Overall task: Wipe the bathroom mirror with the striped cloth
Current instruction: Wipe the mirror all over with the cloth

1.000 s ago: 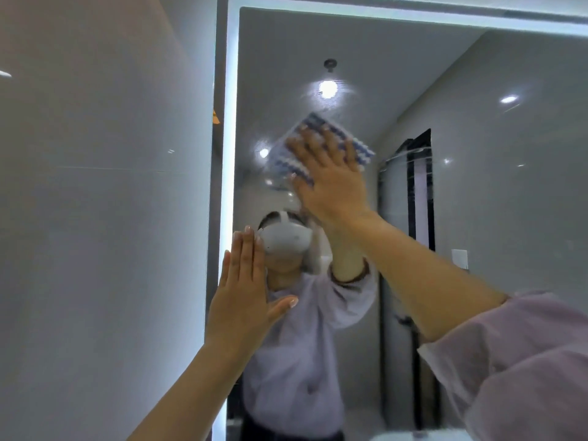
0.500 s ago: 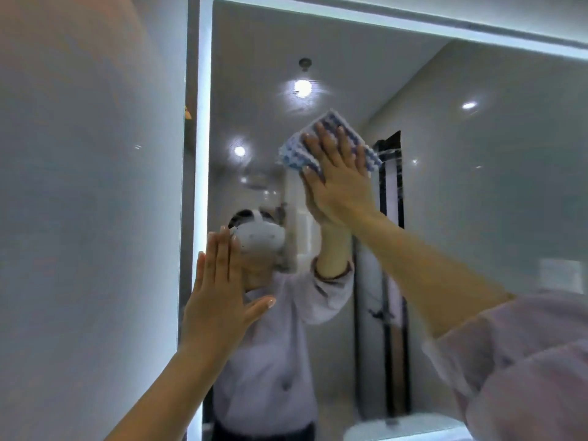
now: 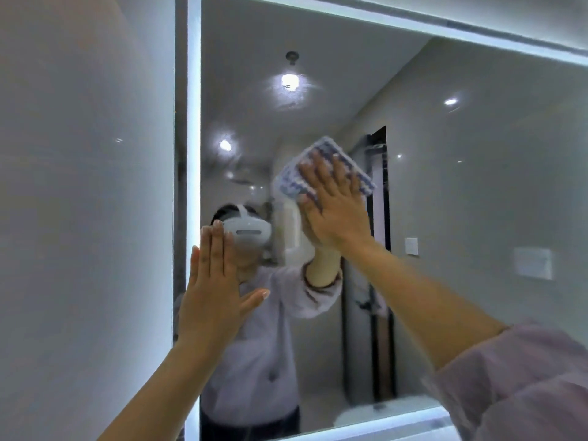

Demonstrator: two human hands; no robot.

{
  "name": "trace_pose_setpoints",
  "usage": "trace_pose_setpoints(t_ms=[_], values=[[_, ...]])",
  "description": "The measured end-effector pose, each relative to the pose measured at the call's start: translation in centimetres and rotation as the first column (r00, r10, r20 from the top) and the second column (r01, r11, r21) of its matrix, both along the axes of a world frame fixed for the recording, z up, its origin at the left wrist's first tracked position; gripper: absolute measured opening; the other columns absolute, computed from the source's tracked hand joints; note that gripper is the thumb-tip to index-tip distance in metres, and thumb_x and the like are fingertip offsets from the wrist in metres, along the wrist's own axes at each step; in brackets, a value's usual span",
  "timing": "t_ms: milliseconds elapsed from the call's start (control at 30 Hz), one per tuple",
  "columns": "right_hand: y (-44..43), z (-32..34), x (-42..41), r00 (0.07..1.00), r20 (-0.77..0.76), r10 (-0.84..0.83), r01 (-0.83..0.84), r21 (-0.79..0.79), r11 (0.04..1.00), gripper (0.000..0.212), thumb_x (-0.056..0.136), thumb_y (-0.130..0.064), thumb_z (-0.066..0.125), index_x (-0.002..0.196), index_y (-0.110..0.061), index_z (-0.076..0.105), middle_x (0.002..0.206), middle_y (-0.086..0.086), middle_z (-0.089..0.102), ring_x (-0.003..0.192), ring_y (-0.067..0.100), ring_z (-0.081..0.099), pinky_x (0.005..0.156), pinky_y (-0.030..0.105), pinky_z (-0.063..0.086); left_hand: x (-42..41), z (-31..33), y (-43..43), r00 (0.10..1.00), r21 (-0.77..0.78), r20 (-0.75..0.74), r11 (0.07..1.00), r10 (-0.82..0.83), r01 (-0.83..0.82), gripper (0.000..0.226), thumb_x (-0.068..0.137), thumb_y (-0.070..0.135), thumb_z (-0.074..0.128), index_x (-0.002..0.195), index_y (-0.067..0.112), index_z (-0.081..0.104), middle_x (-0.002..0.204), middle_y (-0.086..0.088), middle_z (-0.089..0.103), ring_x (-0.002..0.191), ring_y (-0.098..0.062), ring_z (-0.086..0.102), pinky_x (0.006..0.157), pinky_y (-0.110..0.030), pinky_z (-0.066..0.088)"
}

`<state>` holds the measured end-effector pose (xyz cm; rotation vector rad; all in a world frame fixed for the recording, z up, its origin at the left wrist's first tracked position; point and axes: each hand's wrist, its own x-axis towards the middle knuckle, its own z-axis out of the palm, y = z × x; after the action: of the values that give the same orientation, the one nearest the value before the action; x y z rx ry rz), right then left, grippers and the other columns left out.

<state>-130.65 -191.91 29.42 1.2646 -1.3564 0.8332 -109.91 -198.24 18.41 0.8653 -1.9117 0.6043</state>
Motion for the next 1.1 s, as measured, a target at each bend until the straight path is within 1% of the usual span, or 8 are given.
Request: trace_pose_setpoints(t_ms=[100, 267, 367, 600, 800, 867, 1033, 1100], values=[[-0.6, -1.1, 0.5, 0.954, 0.298, -0.031, 0.064, -0.103, 0.993, 0.067, 0.094, -0.059, 0.017, 0.151, -0.029, -0.001, 0.160, -0.003, -0.009, 0.146, 0.021, -0.014, 0.116, 0.040, -0.017, -0.1, 0.0, -0.1, 1.000, -0.007, -0.005, 1.000, -0.009, 0.009, 0.107, 0.072, 0.078, 0.014, 0.147, 0.004, -0.005, 0.157, -0.014, -0.011, 0.145, -0.029, -0.010, 0.117, -0.039, 0.000], [0.6, -3.3, -0.5, 0.996, 0.013, -0.084, 0.083, 0.043, 0.996, 0.063, 0.097, -0.049, 0.034, 0.152, -0.025, 0.014, 0.160, 0.000, 0.005, 0.148, 0.025, -0.002, 0.118, 0.047, -0.003, -0.1, 0.1, -0.2, 1.000, -0.051, -0.001, 0.998, -0.022, 0.022, 0.107, 0.073, 0.076, 0.020, 0.147, -0.001, 0.006, 0.157, -0.019, 0.004, 0.144, -0.034, 0.002, 0.116, -0.044, 0.010], [1.8, -3.0, -1.7, 0.990, -0.042, -0.133, 0.136, 0.071, 0.988, 0.059, 0.096, -0.049, 0.022, 0.150, -0.029, 0.016, 0.160, -0.002, 0.010, 0.148, 0.022, 0.000, 0.119, 0.045, 0.000, 0.0, 0.0, -0.2, 1.000, -0.059, 0.014, 0.998, -0.022, 0.022, 0.106, 0.074, 0.074, 0.021, 0.146, -0.003, 0.008, 0.156, -0.021, 0.005, 0.144, -0.036, 0.004, 0.116, -0.046, 0.014], [1.7, -0.1, -2.6, 0.916, 0.387, -0.102, 0.130, -0.048, 0.990, 0.061, 0.099, -0.043, 0.031, 0.151, -0.028, 0.003, 0.161, -0.001, -0.003, 0.147, 0.021, -0.006, 0.119, 0.045, -0.001, 0.2, 0.1, 0.1, 1.000, -0.046, 0.006, 0.999, -0.019, 0.019, 0.105, 0.073, 0.074, 0.016, 0.147, 0.000, 0.000, 0.157, -0.018, -0.002, 0.144, -0.033, -0.003, 0.117, -0.043, 0.007], [0.8, -3.8, -2.1, 0.990, -0.068, -0.121, 0.126, 0.084, 0.988, 0.060, 0.098, -0.045, 0.023, 0.152, -0.026, 0.007, 0.161, 0.001, 0.003, 0.148, 0.025, -0.004, 0.118, 0.049, -0.001, 0.0, -0.2, -0.2, 1.000, -0.082, 0.014, 0.996, -0.017, 0.018, 0.107, 0.074, 0.075, 0.018, 0.147, -0.001, 0.003, 0.157, -0.018, 0.000, 0.145, -0.032, 0.000, 0.119, -0.037, -0.003], [1.5, -3.6, -3.8, 0.984, -0.129, -0.120, 0.135, 0.111, 0.985, 0.058, 0.098, -0.045, 0.022, 0.152, -0.028, 0.009, 0.161, -0.001, 0.005, 0.148, 0.023, -0.003, 0.118, 0.049, 0.000, -0.1, -0.4, -0.3, 1.000, -0.087, 0.013, 0.996, 0.001, 0.000, 0.106, 0.075, 0.076, 0.016, 0.147, -0.001, 0.002, 0.157, -0.018, -0.001, 0.146, -0.032, 0.000, 0.120, -0.039, 0.001], [4.5, -1.9, -8.3, 0.964, 0.257, -0.073, 0.062, 0.048, 0.997, 0.062, 0.095, -0.051, 0.014, 0.149, -0.029, -0.009, 0.159, -0.005, -0.010, 0.147, 0.016, -0.010, 0.118, 0.034, -0.010, -0.1, -0.3, 0.2, 0.997, -0.079, 0.026, 0.995, 0.069, -0.067, 0.107, 0.075, 0.074, 0.020, 0.145, -0.005, 0.005, 0.156, -0.021, 0.002, 0.144, -0.035, 0.004, 0.116, -0.047, 0.015], [4.9, -1.8, -9.2, 0.955, 0.285, -0.085, 0.070, 0.063, 0.996, 0.064, 0.095, -0.050, 0.017, 0.150, -0.026, -0.007, 0.160, -0.003, -0.008, 0.147, 0.018, -0.009, 0.118, 0.035, -0.010, -0.2, 0.0, 0.8, 0.993, -0.078, 0.045, 0.992, 0.105, -0.102, 0.107, 0.075, 0.074, 0.019, 0.144, -0.008, 0.009, 0.154, -0.025, 0.007, 0.143, -0.038, 0.008, 0.115, -0.050, 0.018]])
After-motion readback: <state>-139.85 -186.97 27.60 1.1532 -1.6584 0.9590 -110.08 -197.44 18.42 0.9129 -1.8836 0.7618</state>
